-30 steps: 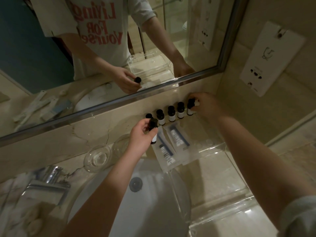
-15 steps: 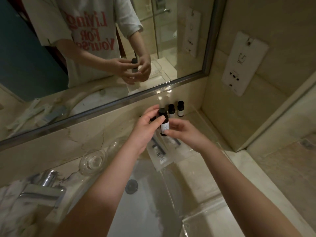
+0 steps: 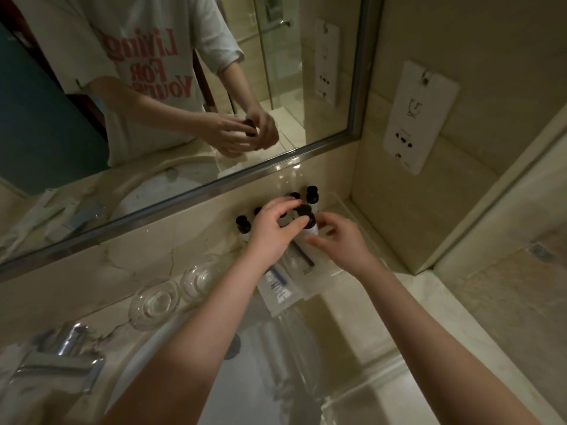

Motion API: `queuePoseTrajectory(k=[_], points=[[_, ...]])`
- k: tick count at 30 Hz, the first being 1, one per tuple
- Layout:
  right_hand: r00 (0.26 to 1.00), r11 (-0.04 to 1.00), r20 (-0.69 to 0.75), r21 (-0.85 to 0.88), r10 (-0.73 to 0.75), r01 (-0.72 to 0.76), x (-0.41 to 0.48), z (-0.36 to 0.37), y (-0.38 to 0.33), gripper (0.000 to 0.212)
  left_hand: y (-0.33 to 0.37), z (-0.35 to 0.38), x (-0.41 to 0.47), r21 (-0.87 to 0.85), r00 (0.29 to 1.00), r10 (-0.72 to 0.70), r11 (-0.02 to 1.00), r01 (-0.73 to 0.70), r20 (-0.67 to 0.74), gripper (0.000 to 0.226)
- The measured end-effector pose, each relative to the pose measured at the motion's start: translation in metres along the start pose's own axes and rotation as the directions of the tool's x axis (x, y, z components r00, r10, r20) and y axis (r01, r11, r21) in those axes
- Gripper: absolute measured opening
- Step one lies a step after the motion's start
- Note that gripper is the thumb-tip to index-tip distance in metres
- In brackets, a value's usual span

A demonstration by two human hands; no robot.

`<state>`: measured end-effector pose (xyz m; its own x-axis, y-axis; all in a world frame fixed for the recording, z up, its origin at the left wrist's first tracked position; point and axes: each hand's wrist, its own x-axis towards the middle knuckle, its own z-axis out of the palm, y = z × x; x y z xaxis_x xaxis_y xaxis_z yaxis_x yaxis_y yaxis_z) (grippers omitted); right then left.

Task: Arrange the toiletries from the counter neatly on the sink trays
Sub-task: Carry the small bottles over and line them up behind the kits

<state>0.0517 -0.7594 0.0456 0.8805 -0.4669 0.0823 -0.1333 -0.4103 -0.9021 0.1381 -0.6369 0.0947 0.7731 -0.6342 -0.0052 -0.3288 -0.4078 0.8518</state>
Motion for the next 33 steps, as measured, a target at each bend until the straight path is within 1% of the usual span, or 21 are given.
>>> queuePoseTrajectory(k=[2,4,5,8,10,11,12,14,16,19,23,27,30,33], points=[[0.993,0.994,-0.047,-0.019,0.108,-0.109,0.013,-0.005,0.016,0.035,-0.008,0.002,0.01,0.068,0.998,-0.04,0.997,0.043,-0.038,0.044],[0.965,0.97,-0.099,0.039,0.242,-0.239,0.032,-0.013,0.036,0.029,-0.015,0.002,0.021,0.207,0.997,-0.042,0.977,0.053,-0.058,0.043],[0.955,0.961,-0.114,0.055,0.275,-0.27,0.042,-0.018,0.045,0.024,-0.017,0.002,0.027,0.283,0.999,-0.033,0.958,0.043,-0.042,0.042],[0.952,0.959,-0.115,0.045,0.284,-0.281,0.068,-0.029,0.061,0.008,-0.018,0.006,0.043,0.479,0.998,-0.012,0.877,-0.022,0.068,0.044],[0.953,0.958,-0.101,0.033,0.286,-0.284,0.083,-0.031,0.068,0.004,-0.02,0.009,0.053,0.57,0.991,0.016,0.817,-0.089,0.133,0.046],[0.957,0.96,-0.087,0.011,0.278,-0.278,0.092,-0.03,0.074,0.007,-0.021,0.01,0.057,0.607,0.988,0.034,0.785,-0.122,0.153,0.045],[0.961,0.962,-0.071,-0.033,0.269,-0.271,0.099,-0.028,0.081,0.016,-0.021,0.011,0.06,0.64,0.985,0.045,0.755,-0.143,0.167,0.045],[0.964,0.961,-0.058,-0.082,0.259,-0.263,0.107,-0.025,0.088,0.027,-0.022,0.013,0.065,0.696,0.982,0.038,0.7,-0.159,0.187,0.044],[0.967,0.961,-0.045,-0.11,0.25,-0.254,0.109,-0.022,0.092,0.028,-0.023,0.015,0.067,0.725,0.979,0.009,0.67,-0.158,0.205,0.043],[0.974,0.969,-0.062,-0.11,0.216,-0.222,0.109,-0.018,0.098,0.033,-0.025,0.017,0.068,0.738,0.979,-0.006,0.659,-0.149,0.202,0.044],[0.977,0.968,-0.047,-0.127,0.21,-0.214,0.112,-0.02,0.095,0.023,-0.026,0.019,0.07,0.743,0.982,0.003,0.654,-0.143,0.187,0.044],[0.981,0.975,-0.051,-0.112,0.186,-0.19,0.102,-0.023,0.084,0.029,-0.025,0.019,0.07,0.744,0.982,-0.01,0.654,-0.135,0.187,0.043],[0.975,0.976,-0.08,-0.054,0.205,-0.21,0.087,-0.024,0.072,0.032,-0.024,0.017,0.066,0.732,0.985,0.016,0.666,-0.141,0.174,0.042],[0.965,0.969,-0.14,-0.086,0.22,-0.233,0.073,-0.025,0.068,0.036,-0.023,0.013,0.054,0.707,0.987,0.07,0.691,-0.151,0.142,0.038]])
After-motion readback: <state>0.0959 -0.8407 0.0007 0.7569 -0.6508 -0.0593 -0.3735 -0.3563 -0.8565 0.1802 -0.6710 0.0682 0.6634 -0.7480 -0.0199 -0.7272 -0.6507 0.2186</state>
